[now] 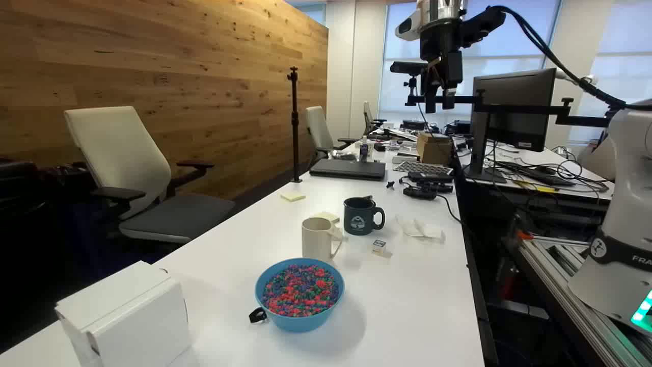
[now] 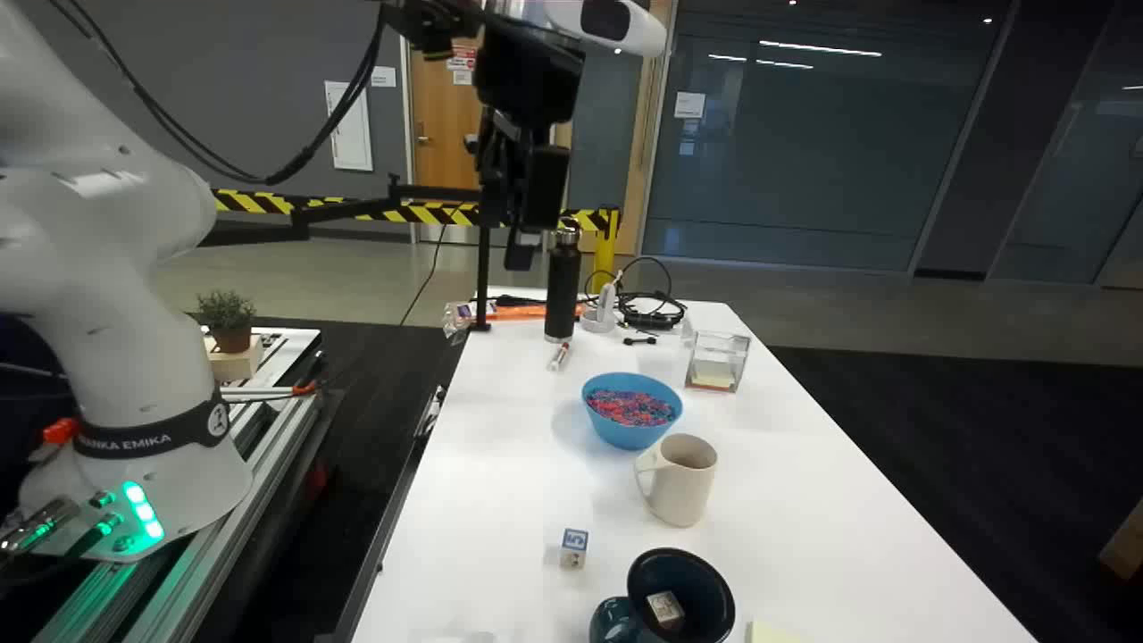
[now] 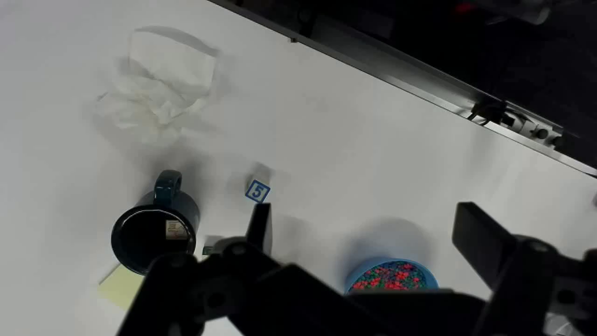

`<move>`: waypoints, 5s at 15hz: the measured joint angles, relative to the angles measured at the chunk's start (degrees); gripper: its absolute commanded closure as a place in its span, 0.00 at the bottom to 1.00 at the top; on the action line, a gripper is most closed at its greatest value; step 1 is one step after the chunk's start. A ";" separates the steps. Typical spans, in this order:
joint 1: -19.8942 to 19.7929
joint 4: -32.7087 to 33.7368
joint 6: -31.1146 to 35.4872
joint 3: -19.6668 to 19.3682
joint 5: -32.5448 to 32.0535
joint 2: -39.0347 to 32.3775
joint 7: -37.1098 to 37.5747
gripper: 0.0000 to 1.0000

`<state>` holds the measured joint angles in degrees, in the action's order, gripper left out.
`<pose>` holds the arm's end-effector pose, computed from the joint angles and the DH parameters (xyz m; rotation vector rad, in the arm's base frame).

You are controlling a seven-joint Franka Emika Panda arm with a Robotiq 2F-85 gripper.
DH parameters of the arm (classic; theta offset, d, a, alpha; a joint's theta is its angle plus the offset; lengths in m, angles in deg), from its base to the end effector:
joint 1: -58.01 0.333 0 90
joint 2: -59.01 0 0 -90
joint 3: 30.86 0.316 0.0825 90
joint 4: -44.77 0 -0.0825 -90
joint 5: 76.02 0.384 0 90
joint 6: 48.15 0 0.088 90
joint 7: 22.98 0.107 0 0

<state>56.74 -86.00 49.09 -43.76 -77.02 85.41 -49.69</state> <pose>0.3873 -0.1088 0.5151 -2.9914 -0.3785 0.1488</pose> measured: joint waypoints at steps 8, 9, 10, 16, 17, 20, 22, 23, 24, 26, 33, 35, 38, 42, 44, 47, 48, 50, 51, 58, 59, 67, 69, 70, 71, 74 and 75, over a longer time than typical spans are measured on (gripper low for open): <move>-0.01 0.00 0.00 0.00 0.00 -0.02 0.00 0.00; -0.01 0.00 0.00 0.00 0.00 -0.02 0.00 0.00; -0.01 0.00 0.00 0.00 0.00 -0.02 0.00 0.00; 0.02 0.29 5.70 1.05 -0.55 -2.54 -1.61 0.00; 0.06 0.71 7.09 1.45 -0.61 -3.86 -2.04 0.00; 0.40 2.66 11.59 2.66 -0.60 -8.89 -2.50 0.00; 0.65 4.31 15.32 3.13 -0.45 -12.61 -2.49 0.00; 0.65 5.32 17.12 3.21 -0.14 -14.50 -2.46 0.00; 0.61 6.46 18.56 3.22 0.38 -16.36 -2.31 0.00; 0.42 9.25 18.62 3.12 3.05 -20.06 -2.27 0.00; -0.23 14.31 14.66 3.52 5.93 -25.17 -2.99 0.00; -0.24 12.93 18.90 4.37 3.59 -25.59 -2.63 0.00; -0.23 10.96 27.26 5.58 -0.27 -28.00 0.22 0.00; -0.24 10.73 32.73 6.55 -1.41 -32.66 4.81 0.00; -0.26 10.97 33.76 6.93 -1.38 -34.46 6.22 0.00; -0.33 11.63 35.34 7.16 -1.38 -36.91 7.34 0.00; -0.44 12.09 35.66 7.20 -1.38 -37.74 7.36 0.00; -0.94 13.33 35.57 7.59 -1.38 -39.44 7.19 0.00; -1.15 14.03 35.55 7.77 -1.38 -40.17 6.95 0.00; -1.78 17.66 32.45 8.39 -1.42 -42.13 6.84 0.00; -1.80 17.70 32.40 8.39 -1.42 -42.13 6.84 0.00; -3.20 18.96 41.86 10.93 -0.67 -46.84 5.68 0.00; -4.04 20.08 44.14 11.97 -0.28 -48.83 4.82 0.00; -4.42 20.66 44.72 12.37 -0.26 -49.71 4.53 0.00; -4.80 21.26 44.92 12.77 -0.26 -50.50 4.30 0.00; -5.66 22.93 44.95 13.44 -0.26 -52.39 4.04 0.00; -5.98 23.44 44.95 13.64 -0.26 -52.97 3.99 0.00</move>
<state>50.76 -62.56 94.04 -30.12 -77.28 32.44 -45.70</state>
